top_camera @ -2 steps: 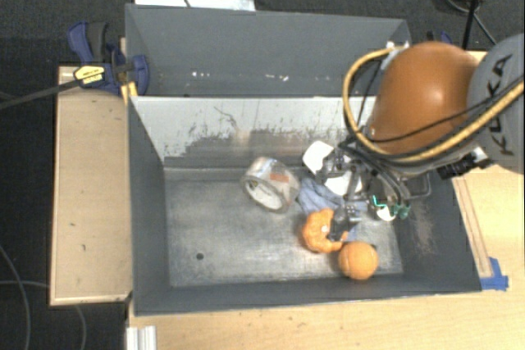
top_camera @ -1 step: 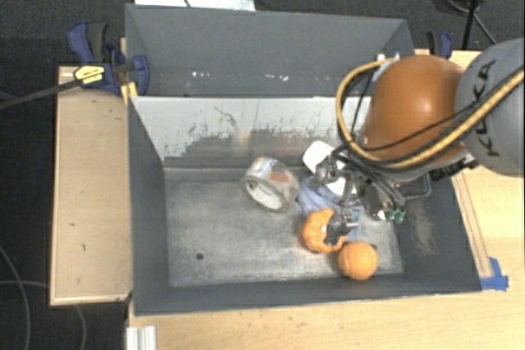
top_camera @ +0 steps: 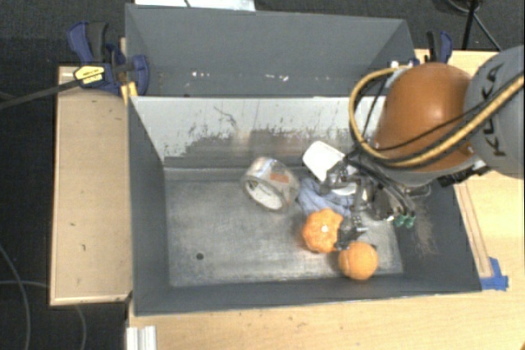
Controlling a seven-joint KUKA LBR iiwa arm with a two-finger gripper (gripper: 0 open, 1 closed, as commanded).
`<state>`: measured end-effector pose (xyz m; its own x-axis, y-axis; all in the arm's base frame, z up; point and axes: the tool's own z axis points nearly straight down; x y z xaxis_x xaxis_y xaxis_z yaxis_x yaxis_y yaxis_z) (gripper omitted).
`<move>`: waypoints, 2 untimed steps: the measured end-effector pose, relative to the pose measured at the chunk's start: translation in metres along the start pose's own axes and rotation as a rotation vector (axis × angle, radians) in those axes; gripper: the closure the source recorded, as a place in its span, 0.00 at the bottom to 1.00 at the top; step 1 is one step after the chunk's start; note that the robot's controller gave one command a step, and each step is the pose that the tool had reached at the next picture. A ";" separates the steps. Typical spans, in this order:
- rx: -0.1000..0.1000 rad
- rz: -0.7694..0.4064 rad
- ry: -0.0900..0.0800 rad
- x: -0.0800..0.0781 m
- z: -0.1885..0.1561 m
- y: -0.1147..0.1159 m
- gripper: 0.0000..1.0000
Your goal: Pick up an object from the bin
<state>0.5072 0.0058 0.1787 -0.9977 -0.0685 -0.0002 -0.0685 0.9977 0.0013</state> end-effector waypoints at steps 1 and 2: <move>0.001 -0.003 0.005 -0.007 0.094 -0.010 1.00; 0.001 -0.002 -0.008 -0.005 0.104 -0.009 0.00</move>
Offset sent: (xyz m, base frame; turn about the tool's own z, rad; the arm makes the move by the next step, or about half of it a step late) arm 0.0000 0.0000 0.0000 0.0000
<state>0.5128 -0.0032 0.0750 -0.9975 -0.0709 -0.0078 -0.0709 0.9975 -0.0002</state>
